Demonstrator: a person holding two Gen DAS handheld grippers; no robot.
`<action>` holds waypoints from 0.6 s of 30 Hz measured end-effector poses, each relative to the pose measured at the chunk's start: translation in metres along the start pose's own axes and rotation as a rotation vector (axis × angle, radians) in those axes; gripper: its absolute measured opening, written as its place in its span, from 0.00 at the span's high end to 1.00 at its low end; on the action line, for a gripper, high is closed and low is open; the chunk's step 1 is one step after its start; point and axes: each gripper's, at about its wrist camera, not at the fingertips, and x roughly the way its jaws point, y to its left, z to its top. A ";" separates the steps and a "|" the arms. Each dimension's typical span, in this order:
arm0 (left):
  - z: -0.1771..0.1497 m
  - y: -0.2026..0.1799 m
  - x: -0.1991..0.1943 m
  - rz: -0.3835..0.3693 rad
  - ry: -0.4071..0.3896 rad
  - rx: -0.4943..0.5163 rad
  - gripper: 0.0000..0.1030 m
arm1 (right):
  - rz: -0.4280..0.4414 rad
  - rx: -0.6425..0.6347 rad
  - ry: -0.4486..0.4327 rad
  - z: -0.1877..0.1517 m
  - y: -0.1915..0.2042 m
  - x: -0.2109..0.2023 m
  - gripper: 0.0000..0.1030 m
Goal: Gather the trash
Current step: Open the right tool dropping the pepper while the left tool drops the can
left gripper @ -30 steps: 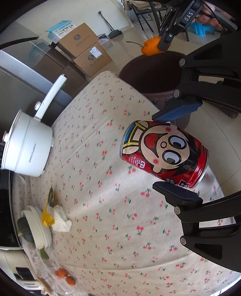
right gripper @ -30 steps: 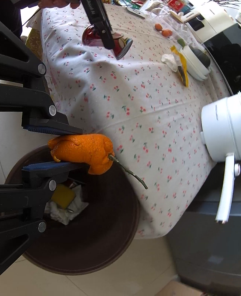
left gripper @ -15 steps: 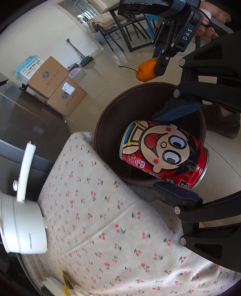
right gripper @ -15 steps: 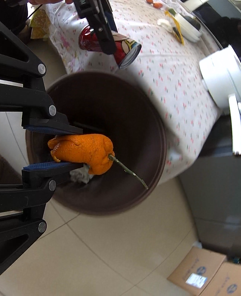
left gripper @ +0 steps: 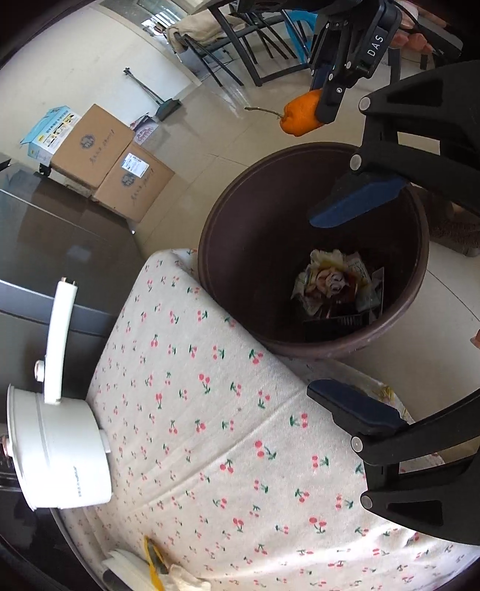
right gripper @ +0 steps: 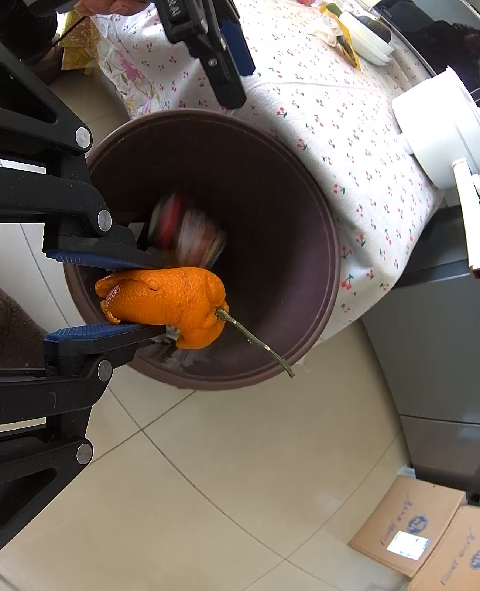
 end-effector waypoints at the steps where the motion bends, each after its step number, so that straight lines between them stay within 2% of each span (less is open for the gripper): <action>1: 0.000 0.005 -0.003 0.015 -0.002 -0.007 0.14 | 0.002 -0.004 -0.001 0.001 0.002 0.000 0.78; 15: -0.011 0.080 -0.055 0.113 -0.030 -0.082 0.12 | 0.004 -0.054 0.000 0.020 0.043 0.010 0.75; 17: -0.013 0.088 -0.061 0.114 -0.034 -0.088 0.11 | -0.008 -0.048 -0.014 0.023 0.048 0.010 0.66; 18: -0.014 0.092 -0.064 0.114 -0.036 -0.090 0.10 | -0.006 -0.038 -0.017 0.025 0.050 0.010 0.52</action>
